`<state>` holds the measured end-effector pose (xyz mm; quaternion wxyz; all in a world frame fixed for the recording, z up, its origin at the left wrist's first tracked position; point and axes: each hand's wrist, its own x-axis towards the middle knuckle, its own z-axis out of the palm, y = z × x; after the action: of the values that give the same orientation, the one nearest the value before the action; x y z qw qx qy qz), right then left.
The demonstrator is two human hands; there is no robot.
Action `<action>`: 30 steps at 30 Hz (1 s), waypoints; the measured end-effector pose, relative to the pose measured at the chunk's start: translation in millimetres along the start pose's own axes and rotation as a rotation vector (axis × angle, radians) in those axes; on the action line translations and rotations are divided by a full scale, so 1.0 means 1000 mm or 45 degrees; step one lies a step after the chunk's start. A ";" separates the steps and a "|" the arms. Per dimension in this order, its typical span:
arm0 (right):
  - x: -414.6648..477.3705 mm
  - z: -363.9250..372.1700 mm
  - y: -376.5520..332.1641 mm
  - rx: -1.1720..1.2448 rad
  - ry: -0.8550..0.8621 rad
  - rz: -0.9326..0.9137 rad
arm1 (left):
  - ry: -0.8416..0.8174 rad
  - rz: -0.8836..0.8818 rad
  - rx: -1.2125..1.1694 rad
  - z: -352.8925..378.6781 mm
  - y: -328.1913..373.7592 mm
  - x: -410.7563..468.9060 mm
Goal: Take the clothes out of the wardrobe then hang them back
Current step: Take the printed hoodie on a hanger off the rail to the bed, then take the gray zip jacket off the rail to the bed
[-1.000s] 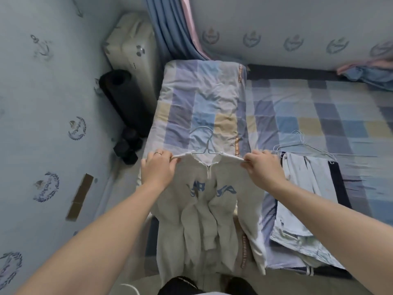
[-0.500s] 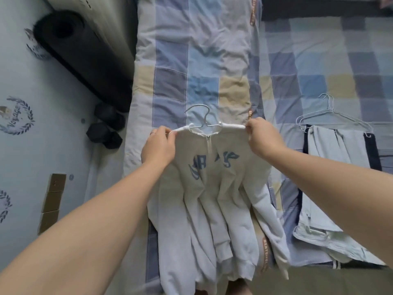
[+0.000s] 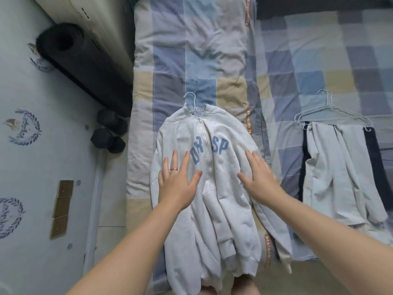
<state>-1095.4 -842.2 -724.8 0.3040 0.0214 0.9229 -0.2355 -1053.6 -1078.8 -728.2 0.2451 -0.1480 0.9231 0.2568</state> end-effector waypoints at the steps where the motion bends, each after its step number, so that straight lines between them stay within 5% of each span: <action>1: -0.017 -0.006 -0.001 -0.004 0.033 0.005 | 0.006 0.038 0.028 -0.003 0.007 -0.011; 16: -0.230 -0.076 0.028 0.210 0.518 0.282 | 0.034 0.533 0.071 -0.019 0.141 -0.152; 30: -0.421 -0.114 0.249 0.229 0.833 0.631 | -0.100 1.009 0.414 0.117 0.332 -0.290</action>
<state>-769.8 -525.8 -508.8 0.0394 0.3429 0.9134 -0.2156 -899.6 -697.9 -529.2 0.1825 0.2685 0.9270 0.1879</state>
